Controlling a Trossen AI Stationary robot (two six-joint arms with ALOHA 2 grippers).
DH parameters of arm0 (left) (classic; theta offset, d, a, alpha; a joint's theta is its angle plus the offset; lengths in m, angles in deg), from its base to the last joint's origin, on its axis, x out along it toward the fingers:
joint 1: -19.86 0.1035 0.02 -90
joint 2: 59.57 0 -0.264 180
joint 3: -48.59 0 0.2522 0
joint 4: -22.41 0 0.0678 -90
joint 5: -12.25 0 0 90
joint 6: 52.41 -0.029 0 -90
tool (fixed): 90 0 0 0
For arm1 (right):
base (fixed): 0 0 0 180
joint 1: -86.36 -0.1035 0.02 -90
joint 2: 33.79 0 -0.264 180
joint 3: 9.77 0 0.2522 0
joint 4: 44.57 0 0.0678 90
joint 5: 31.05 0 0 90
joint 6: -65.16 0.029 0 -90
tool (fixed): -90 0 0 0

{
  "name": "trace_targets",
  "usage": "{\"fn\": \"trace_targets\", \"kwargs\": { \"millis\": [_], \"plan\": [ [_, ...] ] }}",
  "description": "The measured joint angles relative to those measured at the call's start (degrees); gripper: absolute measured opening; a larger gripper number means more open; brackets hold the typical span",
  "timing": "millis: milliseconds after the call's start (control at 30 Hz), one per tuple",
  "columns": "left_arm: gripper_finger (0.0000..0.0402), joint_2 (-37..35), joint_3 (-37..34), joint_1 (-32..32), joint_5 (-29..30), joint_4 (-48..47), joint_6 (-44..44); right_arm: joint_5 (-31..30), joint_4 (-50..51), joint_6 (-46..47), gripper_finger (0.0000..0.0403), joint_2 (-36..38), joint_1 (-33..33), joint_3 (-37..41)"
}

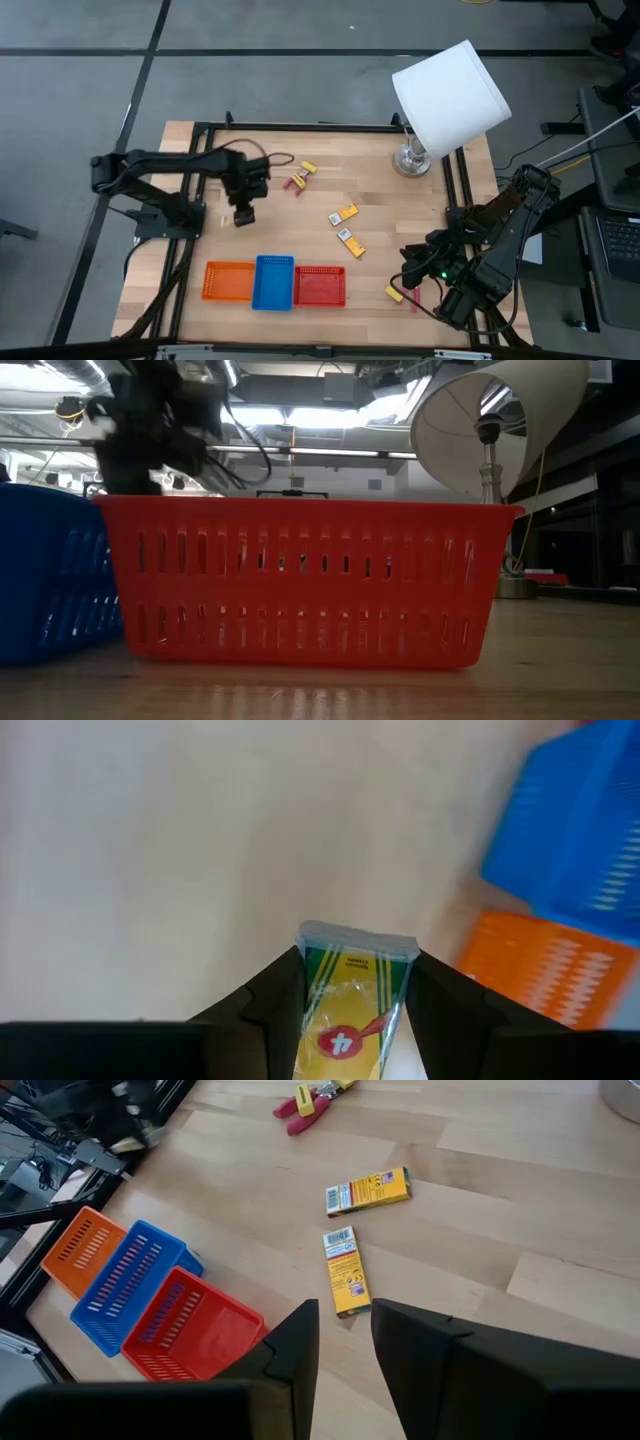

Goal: Pick & Place School Supplies
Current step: Put the top right crayon box into the orange bin, then put the top crayon box into the orange bin

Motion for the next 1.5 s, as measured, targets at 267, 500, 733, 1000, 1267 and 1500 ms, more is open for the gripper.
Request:
{"fn": "trace_targets", "kwargs": {
  "millis": [267, 500, 733, 1000, 1267, 1500],
  "plan": [
    [0.015, -9.5, -1.4, -21.2, 3.6, 1.5, 26.8, -1.5, -0.4, -0.1, 0.0098, 0.0, 0.0, 0.0],
    [0.015, -4.9, -1.4, -40.6, 7.9, 9.9, 40.9, -1.2, -0.9, -0.2, 0.0098, 0.0, 0.0, 0.0],
    [0.015, 1.2, -1.4, -47.7, 10.4, 15.2, 45.3, -0.8, -2.4, -0.2, 0.0098, 0.0, 0.0, 0.0],
    [0.015, 3.3, -1.4, -46.4, 14.5, 16.9, 38.5, 0.5, -2.4, -0.6, 0.0098, 0.0, 0.0, 0.0],
    [0.0176, 3.3, -1.4, -46.2, 15.2, 16.8, 34.6, 0.7, -2.4, -0.9, 0.0098, 0.0, 0.0, 0.0],
    [0.0207, 3.3, -1.3, -46.2, 15.3, 16.8, 34.3, 0.7, -2.4, -1.5, 0.0098, 0.0, 0.0, 0.0]
  ]
}}
